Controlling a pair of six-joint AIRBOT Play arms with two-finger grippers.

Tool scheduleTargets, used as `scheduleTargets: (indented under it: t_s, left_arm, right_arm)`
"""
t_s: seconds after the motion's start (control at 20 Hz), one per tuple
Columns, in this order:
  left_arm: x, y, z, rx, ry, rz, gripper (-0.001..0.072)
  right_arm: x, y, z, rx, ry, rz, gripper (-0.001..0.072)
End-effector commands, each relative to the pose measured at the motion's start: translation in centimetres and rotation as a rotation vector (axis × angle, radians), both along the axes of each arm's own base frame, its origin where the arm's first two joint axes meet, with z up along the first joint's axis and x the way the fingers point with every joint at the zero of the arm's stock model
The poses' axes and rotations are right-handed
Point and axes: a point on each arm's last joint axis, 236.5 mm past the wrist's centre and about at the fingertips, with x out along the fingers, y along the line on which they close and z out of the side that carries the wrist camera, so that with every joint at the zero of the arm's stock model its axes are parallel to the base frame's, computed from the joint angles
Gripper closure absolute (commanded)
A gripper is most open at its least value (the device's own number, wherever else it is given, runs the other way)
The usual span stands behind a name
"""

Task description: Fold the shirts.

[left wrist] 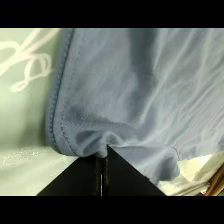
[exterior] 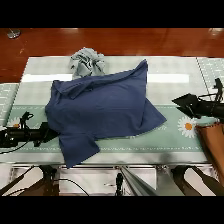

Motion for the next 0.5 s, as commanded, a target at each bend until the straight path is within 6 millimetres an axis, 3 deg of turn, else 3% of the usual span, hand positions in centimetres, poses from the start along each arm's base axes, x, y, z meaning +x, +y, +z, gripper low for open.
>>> scheduleTargets:
  t_s: [0.0,0.1,0.2,0.45]
  left_arm:
    - [0.5,-0.5,0.8,-0.034,-0.026,-0.006,0.0684]
    - [0.7,-0.5,0.9,-0.033,-0.034,0.001,0.0684]
    - [1.0,-0.4,0.9,-0.033,-0.040,0.009,0.0684]
    - [1.0,-0.4,0.9,-0.033,-0.039,0.010,0.0684]
  right_arm:
    - [-3.1,-5.0,-4.1,-0.134,0.203,-0.110,0.0093]
    - [-6.0,-3.1,-6.5,-0.104,0.347,-0.022,0.0092]
    - [-6.9,-0.9,-8.1,-0.053,0.421,0.056,0.0092]
    - [-3.9,3.1,-9.9,0.028,0.414,0.117,0.0093]
